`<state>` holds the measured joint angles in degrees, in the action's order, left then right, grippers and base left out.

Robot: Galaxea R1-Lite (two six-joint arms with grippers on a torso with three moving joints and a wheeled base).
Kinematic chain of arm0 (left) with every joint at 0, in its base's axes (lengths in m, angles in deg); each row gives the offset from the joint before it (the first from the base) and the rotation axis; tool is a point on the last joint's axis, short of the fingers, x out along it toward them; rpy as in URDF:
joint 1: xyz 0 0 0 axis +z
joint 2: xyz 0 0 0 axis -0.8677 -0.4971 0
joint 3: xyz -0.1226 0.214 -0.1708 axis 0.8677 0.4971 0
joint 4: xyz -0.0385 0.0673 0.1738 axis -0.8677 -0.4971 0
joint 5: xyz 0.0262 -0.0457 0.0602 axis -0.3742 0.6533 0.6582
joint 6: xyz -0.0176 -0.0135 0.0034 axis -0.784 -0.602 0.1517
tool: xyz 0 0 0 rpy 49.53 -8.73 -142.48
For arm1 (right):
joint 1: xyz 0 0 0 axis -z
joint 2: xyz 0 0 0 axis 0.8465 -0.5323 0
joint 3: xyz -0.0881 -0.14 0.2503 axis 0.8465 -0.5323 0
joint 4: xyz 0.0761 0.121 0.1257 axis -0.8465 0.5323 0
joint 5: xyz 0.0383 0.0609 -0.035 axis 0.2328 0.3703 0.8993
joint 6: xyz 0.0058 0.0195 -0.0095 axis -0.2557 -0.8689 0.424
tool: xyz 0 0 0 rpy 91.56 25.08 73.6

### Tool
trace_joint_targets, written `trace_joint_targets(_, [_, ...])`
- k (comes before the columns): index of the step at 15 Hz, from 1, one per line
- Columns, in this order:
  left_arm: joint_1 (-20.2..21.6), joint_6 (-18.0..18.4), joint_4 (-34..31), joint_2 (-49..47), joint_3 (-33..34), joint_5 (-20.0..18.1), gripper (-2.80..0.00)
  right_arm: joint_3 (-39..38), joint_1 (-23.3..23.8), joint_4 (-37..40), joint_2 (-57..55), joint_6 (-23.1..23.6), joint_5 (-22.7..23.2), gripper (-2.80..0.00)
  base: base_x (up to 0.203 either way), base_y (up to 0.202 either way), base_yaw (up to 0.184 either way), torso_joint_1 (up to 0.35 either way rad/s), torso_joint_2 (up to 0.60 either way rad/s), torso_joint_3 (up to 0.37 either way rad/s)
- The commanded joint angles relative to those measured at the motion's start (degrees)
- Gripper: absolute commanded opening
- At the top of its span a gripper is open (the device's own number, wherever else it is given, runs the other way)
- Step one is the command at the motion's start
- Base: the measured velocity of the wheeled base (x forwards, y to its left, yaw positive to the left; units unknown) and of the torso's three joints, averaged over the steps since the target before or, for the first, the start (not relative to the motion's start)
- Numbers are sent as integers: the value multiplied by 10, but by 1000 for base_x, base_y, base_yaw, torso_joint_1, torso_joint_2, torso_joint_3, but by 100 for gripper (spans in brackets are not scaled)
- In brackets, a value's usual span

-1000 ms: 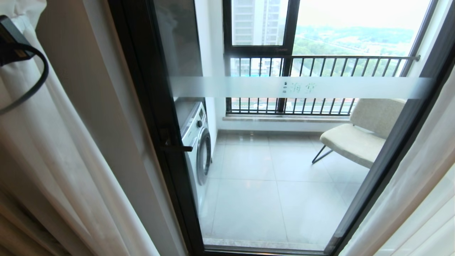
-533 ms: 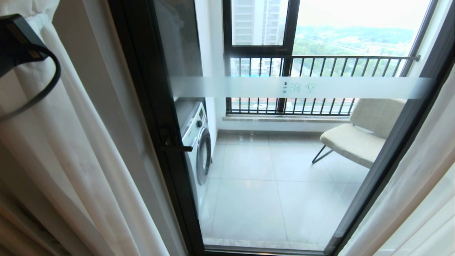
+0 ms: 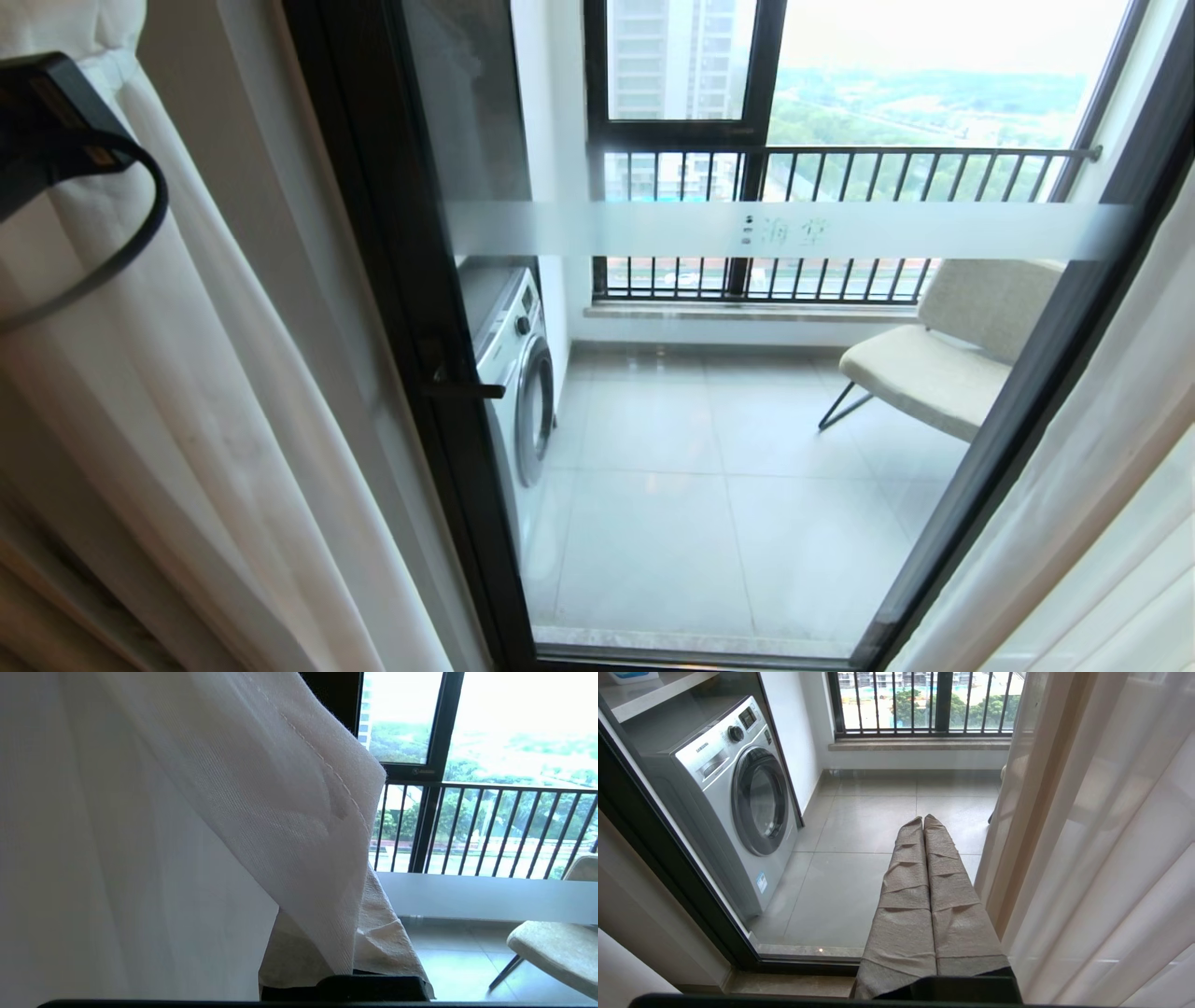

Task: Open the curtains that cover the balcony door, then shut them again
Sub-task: Close the inner curtains on both sides

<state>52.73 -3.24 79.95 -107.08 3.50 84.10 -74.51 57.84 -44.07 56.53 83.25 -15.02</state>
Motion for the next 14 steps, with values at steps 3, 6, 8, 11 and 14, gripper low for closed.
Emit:
trace_joint_targets(3, [0, -1, 3, -7, 2, 0, -280, 0, 0, 0, 0, 0, 0, -280, -2, -50, 3, 1, 2, 5])
trace_joint_targets(6, [0, -1, 3, -11, 2, 0, -280, 0, 0, 0, 0, 0, 0, -280, 0, -175, 2, 3, 4, 3])
trace_joint_targets(8, [1, -1, 3, -12, 2, 0, -280, 0, 0, 0, 0, 0, 0, -280, 0, -192, -1, -5, 1, 3])
trace_joint_targets(11, [1, -2, 4, -15, 2, 0, -280, 0, 0, 0, 0, 0, 0, -280, 0, -188, 1, 4, 1, 2])
trace_joint_targets(14, [1, -2, 3, -15, 2, 0, -280, 0, 0, 0, 0, 0, 0, -280, 0, -192, 0, 1, 3, 6])
